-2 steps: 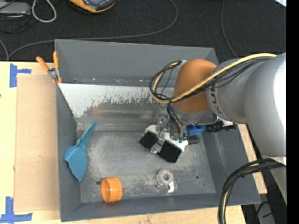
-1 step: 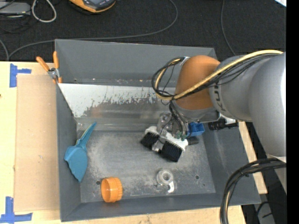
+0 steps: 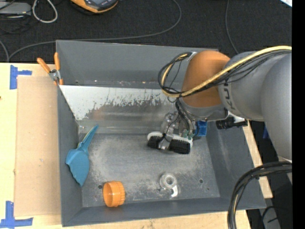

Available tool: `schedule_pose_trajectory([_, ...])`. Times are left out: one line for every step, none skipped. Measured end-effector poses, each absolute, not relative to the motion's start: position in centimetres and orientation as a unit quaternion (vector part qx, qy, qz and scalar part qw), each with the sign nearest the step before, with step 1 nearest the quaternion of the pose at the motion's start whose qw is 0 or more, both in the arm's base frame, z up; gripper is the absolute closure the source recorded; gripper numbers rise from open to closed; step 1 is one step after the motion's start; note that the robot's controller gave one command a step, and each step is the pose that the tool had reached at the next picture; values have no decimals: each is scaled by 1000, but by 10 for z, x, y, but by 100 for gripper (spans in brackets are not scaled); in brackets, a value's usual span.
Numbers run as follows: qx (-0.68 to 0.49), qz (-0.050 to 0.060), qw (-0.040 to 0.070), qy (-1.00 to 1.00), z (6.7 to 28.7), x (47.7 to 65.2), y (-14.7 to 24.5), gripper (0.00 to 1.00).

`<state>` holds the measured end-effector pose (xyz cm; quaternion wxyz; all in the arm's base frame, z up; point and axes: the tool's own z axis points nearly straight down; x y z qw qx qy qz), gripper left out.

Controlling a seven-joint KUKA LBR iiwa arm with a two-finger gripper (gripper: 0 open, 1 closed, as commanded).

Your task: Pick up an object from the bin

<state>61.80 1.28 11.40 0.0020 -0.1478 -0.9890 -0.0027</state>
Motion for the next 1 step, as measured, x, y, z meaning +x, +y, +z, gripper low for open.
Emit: schedule_pose_trajectory([-147,-2,7,-989,143,616,13,100])
